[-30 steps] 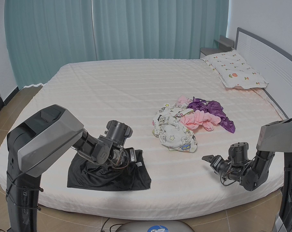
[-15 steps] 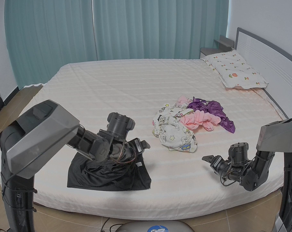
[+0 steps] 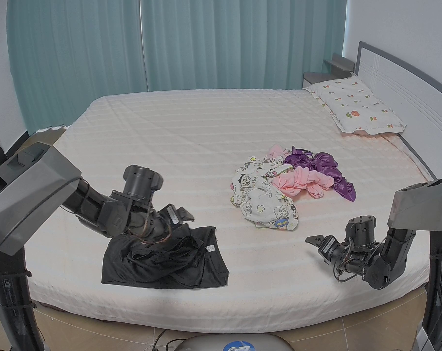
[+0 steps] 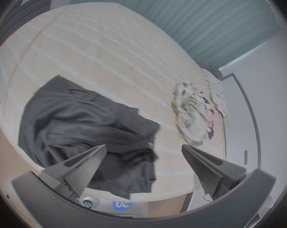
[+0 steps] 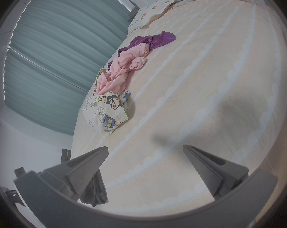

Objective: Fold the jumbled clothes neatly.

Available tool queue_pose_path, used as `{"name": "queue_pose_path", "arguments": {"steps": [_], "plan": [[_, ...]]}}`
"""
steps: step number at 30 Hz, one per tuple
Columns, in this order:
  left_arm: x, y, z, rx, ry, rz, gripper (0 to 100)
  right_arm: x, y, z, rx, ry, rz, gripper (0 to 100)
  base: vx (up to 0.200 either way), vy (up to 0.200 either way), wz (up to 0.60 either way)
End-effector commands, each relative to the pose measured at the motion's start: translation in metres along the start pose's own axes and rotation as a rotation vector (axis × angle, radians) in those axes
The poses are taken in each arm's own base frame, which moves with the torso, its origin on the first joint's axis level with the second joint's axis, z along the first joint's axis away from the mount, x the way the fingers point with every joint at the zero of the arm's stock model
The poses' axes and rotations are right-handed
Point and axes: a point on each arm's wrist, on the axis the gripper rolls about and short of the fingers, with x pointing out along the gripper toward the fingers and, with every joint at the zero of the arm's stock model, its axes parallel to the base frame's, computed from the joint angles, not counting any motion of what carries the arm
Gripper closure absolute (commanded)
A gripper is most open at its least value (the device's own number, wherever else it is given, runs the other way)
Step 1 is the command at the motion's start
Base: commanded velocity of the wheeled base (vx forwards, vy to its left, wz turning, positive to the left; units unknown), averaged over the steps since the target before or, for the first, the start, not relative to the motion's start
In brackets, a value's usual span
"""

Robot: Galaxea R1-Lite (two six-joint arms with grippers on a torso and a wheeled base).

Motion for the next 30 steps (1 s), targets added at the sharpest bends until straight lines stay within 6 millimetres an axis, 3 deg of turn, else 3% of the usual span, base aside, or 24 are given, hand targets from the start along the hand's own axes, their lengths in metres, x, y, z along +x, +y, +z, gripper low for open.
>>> {"name": "queue_pose_path", "arguments": {"steps": [1,9,17,26,30], "plan": [[-0.008,0.044,0.015,-0.095,-0.006,0.056,0,0.0,0.004,0.0,-0.006,-0.004,0.01,0,0.0,0.2,0.0],[-0.034,0.097,0.029,-0.207,-0.061,0.006,0,-0.001,0.025,-0.005,-0.093,-0.023,0.051,0,0.0,0.2,0.0],[-0.052,0.117,0.044,-0.262,-0.082,-0.023,0,-0.01,0.057,-0.014,-0.203,-0.012,0.134,0,0.0,0.2,0.0],[-0.054,0.133,0.048,-0.298,-0.075,-0.03,0,-0.003,0.098,-0.03,-0.295,0.05,0.183,0,0.0,0.2,0.0],[-0.056,0.141,0.052,-0.315,-0.059,-0.056,0,0.01,0.121,-0.046,-0.333,0.102,0.188,0,0.0,0.2,0.0]]}}
